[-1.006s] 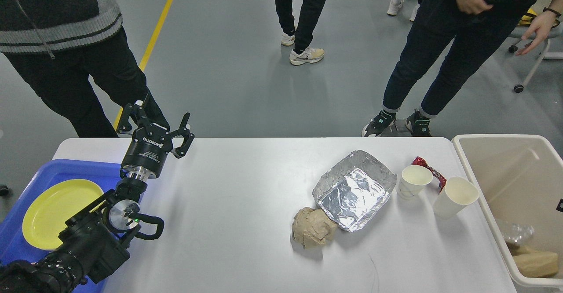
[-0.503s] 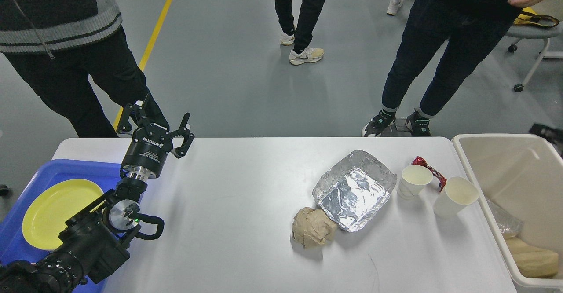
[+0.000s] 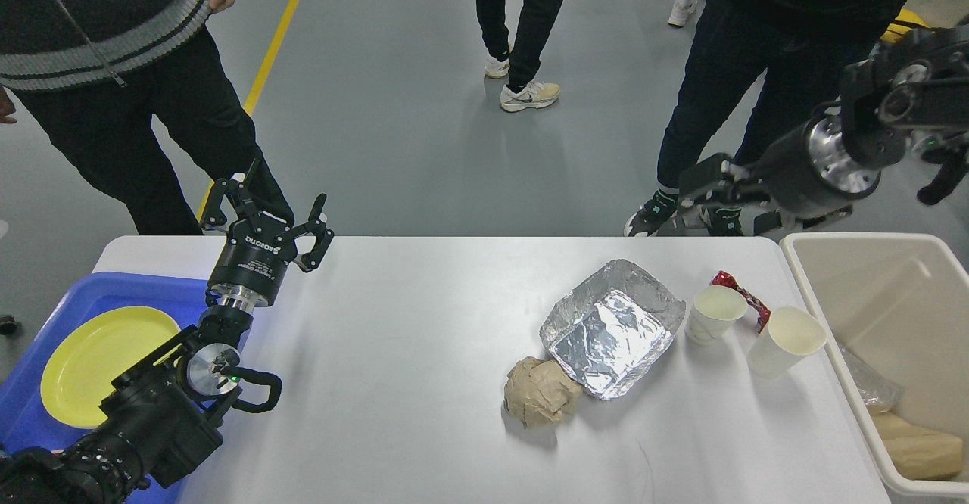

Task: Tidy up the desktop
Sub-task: 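Raise the right gripper out of the white bin, then grasp the two white paper cups with the right gripper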

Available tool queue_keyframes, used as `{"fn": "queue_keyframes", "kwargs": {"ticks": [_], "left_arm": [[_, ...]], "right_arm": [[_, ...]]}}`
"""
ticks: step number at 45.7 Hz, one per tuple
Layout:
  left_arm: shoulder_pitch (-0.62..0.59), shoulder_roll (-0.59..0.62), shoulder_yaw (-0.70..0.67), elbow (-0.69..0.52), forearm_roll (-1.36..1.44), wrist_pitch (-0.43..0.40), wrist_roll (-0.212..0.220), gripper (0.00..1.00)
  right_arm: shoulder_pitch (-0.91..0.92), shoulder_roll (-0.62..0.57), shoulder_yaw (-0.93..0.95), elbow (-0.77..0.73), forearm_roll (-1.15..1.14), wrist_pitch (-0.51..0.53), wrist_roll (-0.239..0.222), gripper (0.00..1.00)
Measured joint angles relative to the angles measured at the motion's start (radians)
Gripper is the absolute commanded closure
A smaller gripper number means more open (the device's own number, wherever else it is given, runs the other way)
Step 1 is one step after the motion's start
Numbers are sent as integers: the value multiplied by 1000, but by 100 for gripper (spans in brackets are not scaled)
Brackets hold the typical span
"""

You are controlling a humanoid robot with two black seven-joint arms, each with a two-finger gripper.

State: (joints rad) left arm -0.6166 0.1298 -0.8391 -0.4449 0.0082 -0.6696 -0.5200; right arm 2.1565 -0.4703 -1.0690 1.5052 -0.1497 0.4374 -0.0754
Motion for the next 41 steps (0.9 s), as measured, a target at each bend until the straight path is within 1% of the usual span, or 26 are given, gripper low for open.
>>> {"fn": "queue_keyframes", "kwargs": {"ticks": [5,9,15,19,24,37,41], "left_arm": [[0,0,0,0,0,0,0,0],[0,0,0,0,0,0,0,0],[0,0,0,0,0,0,0,0],[0,-1,0,0,0,-1,0,0],[0,-1,0,0,0,-1,0,0],[0,-1,0,0,0,-1,0,0],[0,-1,0,0,0,-1,0,0]], "right_arm": [[-19,33,0,15,1,-11,-1,0],[-60,36,-2,6,1,-22,-1,0],[-151,31,-8,-47,1,-78,-1,0],[-243,29,-9,-120,-1,-124,0,0],[-375,31,-8,-239,-4,-157,4,0],[-646,79,0,-534,-5,-185,12,0],[-676,82,3,-567,-5,-186,13,0]]}}
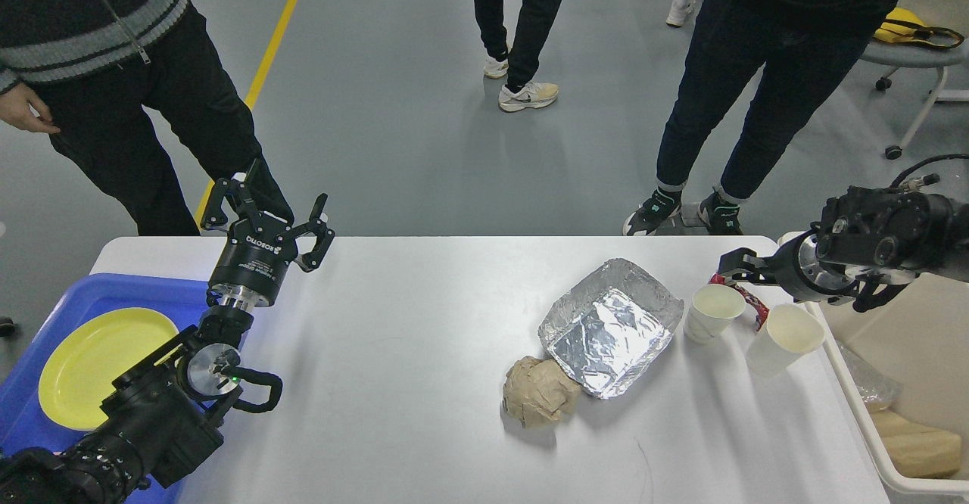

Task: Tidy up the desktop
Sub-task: 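Grasp the two white paper cups with the right gripper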

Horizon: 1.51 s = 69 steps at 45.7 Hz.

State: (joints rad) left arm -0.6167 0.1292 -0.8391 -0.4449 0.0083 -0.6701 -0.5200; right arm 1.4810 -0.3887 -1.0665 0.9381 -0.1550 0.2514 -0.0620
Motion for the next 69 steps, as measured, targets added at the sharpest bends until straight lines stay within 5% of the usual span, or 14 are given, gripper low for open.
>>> {"fn": "queue_keyframes", "kwargs": {"ticks": [56,59,64,69], "left_arm": [[0,0,0,0,0,1,0,0],[0,0,0,0,0,1,0,0],[0,0,0,0,0,1,0,0],[0,0,0,0,0,1,0,0]], "right_arm": [[-232,56,87,-164,36,-101,-5,2],[-235,57,88,-164,46,-102,-6,11],[-237,59,88,-162,60,-103,-6,47],[-237,72,87,-161,67,-103,-6,98]]}}
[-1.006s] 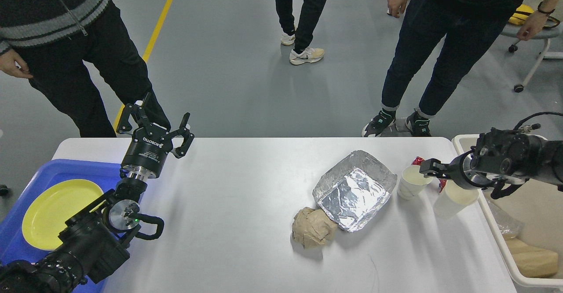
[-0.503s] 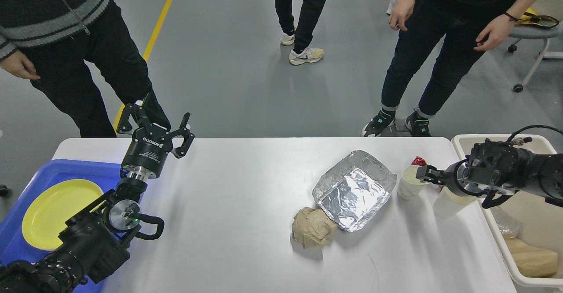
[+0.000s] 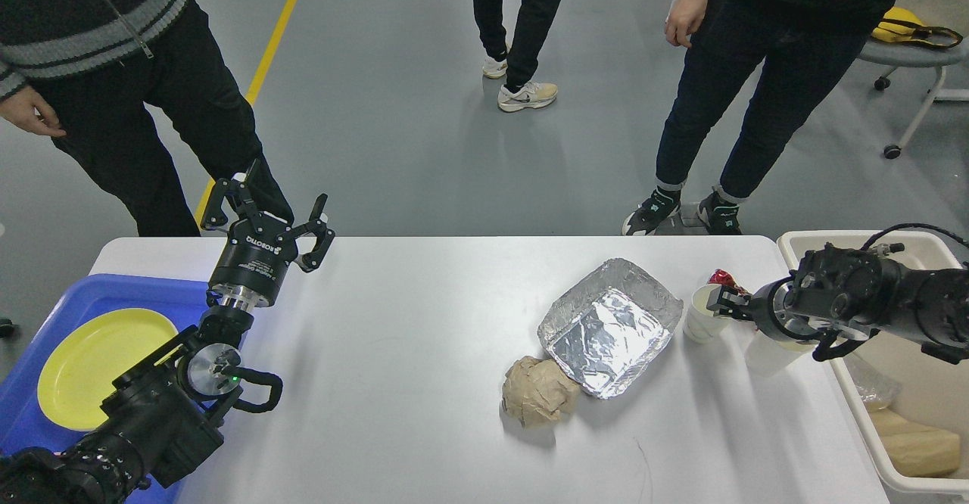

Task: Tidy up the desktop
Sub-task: 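Grasp the two white paper cups with the right gripper, then lift the paper cups and drop them into the white bin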

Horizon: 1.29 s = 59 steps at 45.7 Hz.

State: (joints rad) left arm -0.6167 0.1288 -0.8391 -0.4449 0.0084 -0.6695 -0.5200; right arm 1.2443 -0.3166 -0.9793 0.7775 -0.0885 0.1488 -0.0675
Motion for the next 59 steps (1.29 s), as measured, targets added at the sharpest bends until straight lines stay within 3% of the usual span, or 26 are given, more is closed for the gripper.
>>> {"fn": "queue_keyframes", "kwargs": {"ticks": [40,47,59], "left_arm": [[0,1,0,0,0,-1,0,0],[0,1,0,0,0,-1,0,0],[0,3,0,0,0,-1,0,0]], "right_arm": [[42,-17,-19,53,9,18,2,100],[162,-127,-33,161,-9,66,11,100],[585,-286,-142,418,-154,227,33,100]]}}
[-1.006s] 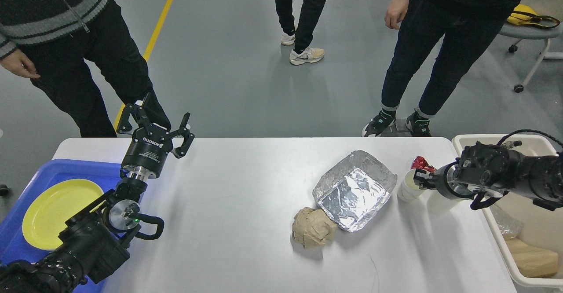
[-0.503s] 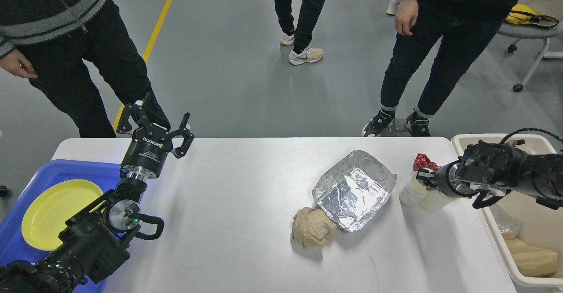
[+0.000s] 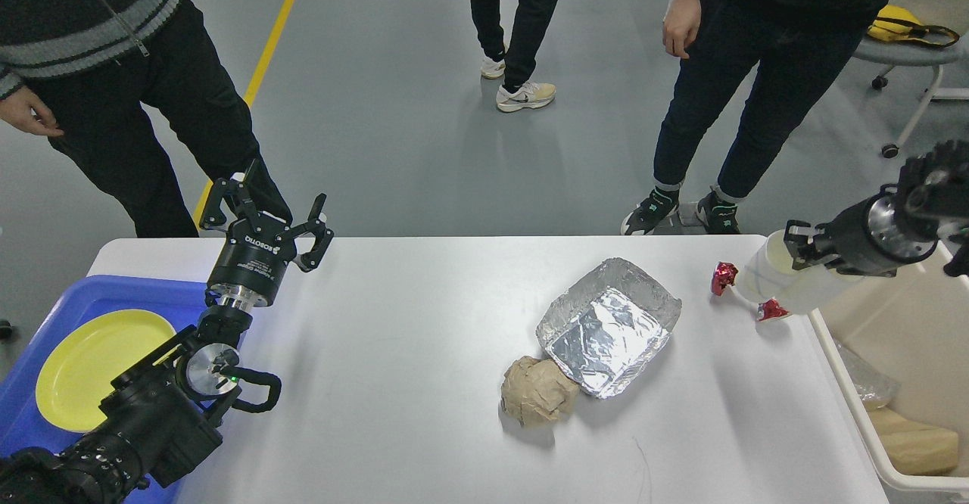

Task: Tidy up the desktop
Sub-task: 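Lift the paper cups and drop them into the white bin, then raise the right gripper and move it over the foil tray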

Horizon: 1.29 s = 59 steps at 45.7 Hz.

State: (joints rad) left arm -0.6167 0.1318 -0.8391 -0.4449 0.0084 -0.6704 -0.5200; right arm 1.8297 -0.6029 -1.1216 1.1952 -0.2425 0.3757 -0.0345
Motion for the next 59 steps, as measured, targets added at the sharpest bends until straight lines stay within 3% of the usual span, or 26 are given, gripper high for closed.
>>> {"fn": "queue_keyframes", "kwargs": {"ticks": [8,14,27,33,43,51,56,57,58,59], "left_arm": [[0,0,0,0,0,1,0,0],[0,0,0,0,0,1,0,0],[0,-2,0,0,0,1,0,0],[0,-1,0,0,0,1,0,0],[0,-1,0,0,0,1,0,0],[0,-2,0,0,0,1,0,0],[0,-3,0,0,0,1,0,0],[0,-3,0,0,0,1,0,0],[0,-3,0,0,0,1,0,0],[0,-3,0,0,0,1,0,0]], "right_arm": [[297,-4,-103,243,-26,23,-1,100],[420,5,-121,363,-65,25,-8,100],[363,-5,-204,311,-99,-25,-13,100],[154,-56,-221,69,-101,-39,-10,100],[-456,-87,-7,-569,-83,-62,26,100],[-895,38,320,-1006,-81,-69,30,100],[-1030,145,394,-1190,-51,-95,26,100],[-1049,164,397,-1211,-35,-104,23,96],[-1059,176,398,-1224,-21,-112,21,69],[-1068,187,398,-1233,-8,-120,19,31]]}}
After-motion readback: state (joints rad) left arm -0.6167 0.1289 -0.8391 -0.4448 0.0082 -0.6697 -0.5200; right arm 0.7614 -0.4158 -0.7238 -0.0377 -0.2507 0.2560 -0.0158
